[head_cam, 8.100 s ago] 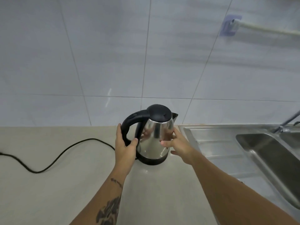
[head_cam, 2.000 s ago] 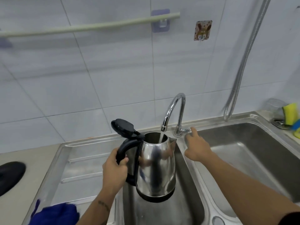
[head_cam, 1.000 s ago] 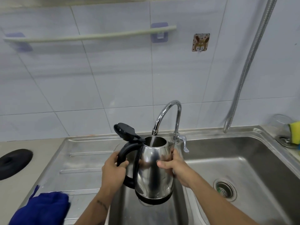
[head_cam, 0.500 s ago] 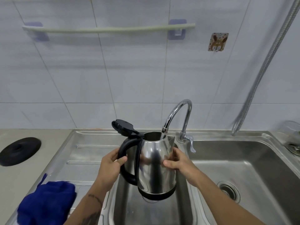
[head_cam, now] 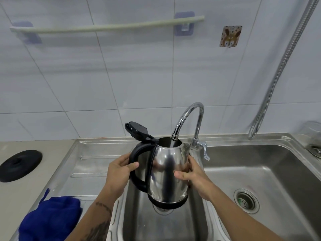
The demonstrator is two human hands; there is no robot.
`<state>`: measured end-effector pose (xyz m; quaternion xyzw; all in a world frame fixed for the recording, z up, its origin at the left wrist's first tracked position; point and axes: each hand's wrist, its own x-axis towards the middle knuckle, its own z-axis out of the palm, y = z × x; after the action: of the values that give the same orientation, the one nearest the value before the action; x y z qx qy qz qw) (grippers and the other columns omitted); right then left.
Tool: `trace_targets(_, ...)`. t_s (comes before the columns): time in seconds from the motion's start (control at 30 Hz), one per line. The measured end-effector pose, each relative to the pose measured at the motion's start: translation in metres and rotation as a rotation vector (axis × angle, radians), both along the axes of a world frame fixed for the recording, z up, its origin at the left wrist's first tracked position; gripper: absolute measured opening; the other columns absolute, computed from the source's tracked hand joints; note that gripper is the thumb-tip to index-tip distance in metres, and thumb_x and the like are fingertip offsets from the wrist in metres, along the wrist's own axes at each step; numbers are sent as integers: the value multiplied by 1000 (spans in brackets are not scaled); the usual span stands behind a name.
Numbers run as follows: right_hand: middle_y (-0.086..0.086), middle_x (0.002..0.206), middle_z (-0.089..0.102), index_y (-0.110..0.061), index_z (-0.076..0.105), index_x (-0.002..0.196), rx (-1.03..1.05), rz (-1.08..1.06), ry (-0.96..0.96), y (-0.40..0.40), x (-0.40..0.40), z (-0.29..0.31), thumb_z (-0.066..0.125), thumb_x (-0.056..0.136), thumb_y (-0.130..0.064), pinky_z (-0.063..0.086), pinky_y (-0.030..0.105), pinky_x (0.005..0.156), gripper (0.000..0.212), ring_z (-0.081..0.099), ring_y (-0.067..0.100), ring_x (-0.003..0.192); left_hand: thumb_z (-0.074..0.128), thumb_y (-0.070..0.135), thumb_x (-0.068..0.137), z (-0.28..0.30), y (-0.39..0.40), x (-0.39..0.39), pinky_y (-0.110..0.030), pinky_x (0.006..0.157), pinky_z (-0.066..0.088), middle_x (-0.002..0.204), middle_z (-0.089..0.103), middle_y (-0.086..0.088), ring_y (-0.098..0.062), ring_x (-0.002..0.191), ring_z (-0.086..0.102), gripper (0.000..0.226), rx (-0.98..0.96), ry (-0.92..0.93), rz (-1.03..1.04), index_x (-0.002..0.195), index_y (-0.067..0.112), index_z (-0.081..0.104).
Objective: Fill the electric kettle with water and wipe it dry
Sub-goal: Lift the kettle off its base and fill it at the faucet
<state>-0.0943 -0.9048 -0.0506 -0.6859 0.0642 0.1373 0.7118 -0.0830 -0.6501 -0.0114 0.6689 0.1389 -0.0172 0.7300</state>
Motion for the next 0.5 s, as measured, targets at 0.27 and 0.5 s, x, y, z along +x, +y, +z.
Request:
trace_targets(0.27,6,122,72,-27,45,146,-14,6,-10,2,-1,-1,94,46,-36,50,50,108,112,68,23,115,62,-14,84,3,0,2,-31,75,57,86,78,2,-8,71,72,40,9,14,4,117,7,68)
trace_targets(0.5,7,117,72,-25,51,141,6,-7,-17,1,-1,1,93,46,-33,53,42,104,104,70,22,111,63,-13,84,1,-1,3,-41,89,55,89,78,3,-8,73,73,39,25,14,-1,112,12,70)
